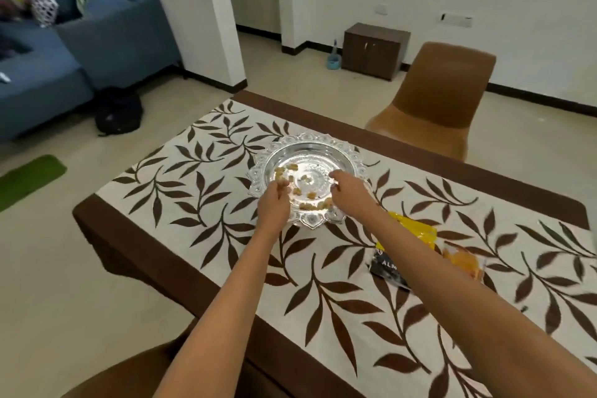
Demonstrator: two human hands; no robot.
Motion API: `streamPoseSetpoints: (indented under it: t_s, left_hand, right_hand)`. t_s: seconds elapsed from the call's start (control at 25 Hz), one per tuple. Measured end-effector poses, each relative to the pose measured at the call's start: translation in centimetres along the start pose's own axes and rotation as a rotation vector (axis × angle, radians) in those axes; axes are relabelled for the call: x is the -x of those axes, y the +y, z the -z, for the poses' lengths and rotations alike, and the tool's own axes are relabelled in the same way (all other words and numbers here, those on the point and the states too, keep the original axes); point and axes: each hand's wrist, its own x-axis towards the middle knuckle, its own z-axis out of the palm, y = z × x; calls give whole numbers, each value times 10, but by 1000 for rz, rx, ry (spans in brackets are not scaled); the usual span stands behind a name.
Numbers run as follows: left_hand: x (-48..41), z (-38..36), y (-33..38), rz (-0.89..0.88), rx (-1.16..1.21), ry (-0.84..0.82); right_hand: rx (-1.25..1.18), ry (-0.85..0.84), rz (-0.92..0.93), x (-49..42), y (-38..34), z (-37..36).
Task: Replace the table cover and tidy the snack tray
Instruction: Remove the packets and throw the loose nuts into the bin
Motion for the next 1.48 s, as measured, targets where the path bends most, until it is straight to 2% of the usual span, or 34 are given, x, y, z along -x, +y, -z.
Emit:
streamPoseSetpoints:
  t_s: [0.12, 0.2, 0.24, 0.32, 0.44, 0.52, 0.6, 0.68, 0.8, 0.96, 1.04, 1.16, 1.28, 1.32, 1.44, 1.48]
  left_hand:
    - [-30, -1, -11, -71, -226, 8]
    - [-48, -5, -15, -97, -302, -15]
    - [-59, -8, -14, -111, -338, -24]
    - [-82, -14, -10, -154, -439, -29]
    - [-117, -23, -4, -226, -734, -75]
    - [-130, -24, -5, -252, -956, -134]
    - [-130, -24, -9, -303, -1102, -153]
    - [-122, -21, -15, -317, -1033, -151]
    - [-111, -9, -22, -287, -743, -101]
    - [-103, 7, -27, -307, -327, 136]
    - [-100, 9, -29, -249, -112, 175]
    - [-102, 8, -31, -198, -72, 171]
    - [-100, 6, -31, -232, -101, 165]
    - [-100, 7, -32, -239, -100, 159]
    - [-100, 8, -33, -233, -91, 160]
    - [-100, 8, -33, -226, -90, 161]
  right_hand:
    - [448, -182, 21, -35, 7, -16]
    - [625, -216, -9, -43, 10, -23]
    - [634, -242, -36, -47, 8, -29]
    - [448, -307, -115, -48, -3, -43]
    - [205, -445, -23, -54, -18, -59]
    - [73, -341, 31, -66, -17, -56]
    - [-83, -126, -17, -87, -5, -49]
    - [-217, 46, -48, -110, 9, -45]
    - [-265, 48, 108, -132, 9, -54]
    - [-129, -145, 374, -131, -15, -82]
    - [-125, -266, 477, -118, -20, -86]
    - [-190, -530, 526, -91, -11, -80]
    - [-190, -788, 434, -78, 10, -59]
    - [-234, -779, 376, -80, 15, -50]
    - [-329, -427, 238, -92, 26, -33]
    - [-314, -373, 198, -93, 24, -35]
